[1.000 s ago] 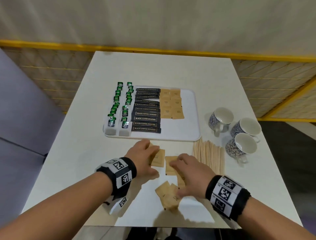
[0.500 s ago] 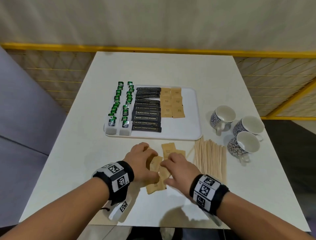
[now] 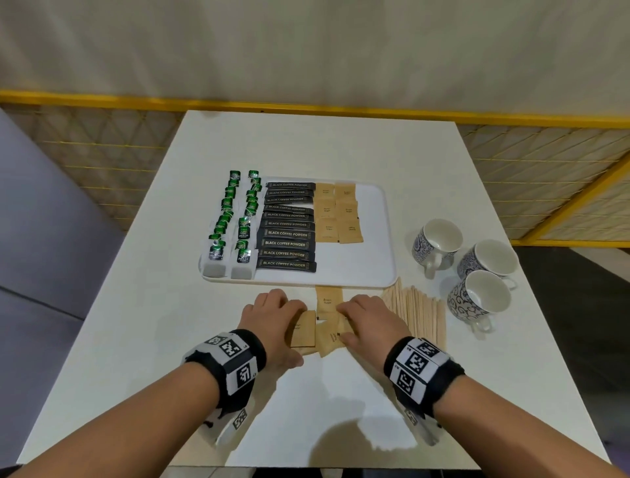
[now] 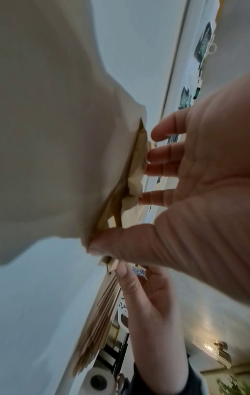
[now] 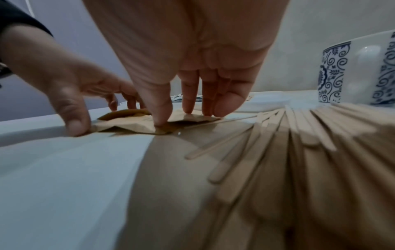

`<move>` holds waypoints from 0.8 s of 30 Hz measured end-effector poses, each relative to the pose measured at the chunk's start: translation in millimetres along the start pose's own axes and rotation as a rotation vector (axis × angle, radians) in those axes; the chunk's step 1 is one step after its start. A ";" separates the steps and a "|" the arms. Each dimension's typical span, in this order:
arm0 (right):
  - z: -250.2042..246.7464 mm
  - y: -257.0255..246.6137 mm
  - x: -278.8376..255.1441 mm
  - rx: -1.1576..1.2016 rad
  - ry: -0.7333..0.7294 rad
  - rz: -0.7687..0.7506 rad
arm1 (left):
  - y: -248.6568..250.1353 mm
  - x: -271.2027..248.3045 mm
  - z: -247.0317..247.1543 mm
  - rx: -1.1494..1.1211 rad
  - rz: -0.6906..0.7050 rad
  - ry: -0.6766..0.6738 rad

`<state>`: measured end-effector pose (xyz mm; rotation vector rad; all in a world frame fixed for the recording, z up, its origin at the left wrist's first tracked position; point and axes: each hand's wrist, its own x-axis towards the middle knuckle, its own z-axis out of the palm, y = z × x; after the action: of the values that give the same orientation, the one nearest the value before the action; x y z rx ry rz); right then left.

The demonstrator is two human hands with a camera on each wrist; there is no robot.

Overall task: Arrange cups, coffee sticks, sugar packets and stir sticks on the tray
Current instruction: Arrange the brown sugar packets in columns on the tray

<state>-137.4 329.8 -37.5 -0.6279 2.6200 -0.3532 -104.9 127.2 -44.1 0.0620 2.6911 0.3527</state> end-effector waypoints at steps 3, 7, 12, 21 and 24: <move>2.8 1.4 -8.0 -0.013 -0.020 -0.037 | -3.6 -0.8 2.4 -0.026 -0.033 0.016; 3.4 0.0 -18.0 -0.029 -0.107 -0.097 | -4.6 -3.0 4.7 -0.032 -0.033 -0.011; 0.9 -1.4 -16.4 -0.080 -0.106 -0.095 | -8.7 0.0 -5.3 -0.018 0.072 -0.023; 3.5 -7.2 -12.2 -0.217 -0.106 -0.159 | -5.7 8.6 -13.2 0.151 0.146 -0.095; 2.6 -5.9 -9.9 -0.066 -0.009 -0.148 | -8.6 10.4 -13.5 0.165 0.156 -0.074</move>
<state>-126.0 329.0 -34.5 -0.8463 2.5923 -0.3087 -119.9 116.7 -38.6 0.3283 2.6427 0.1703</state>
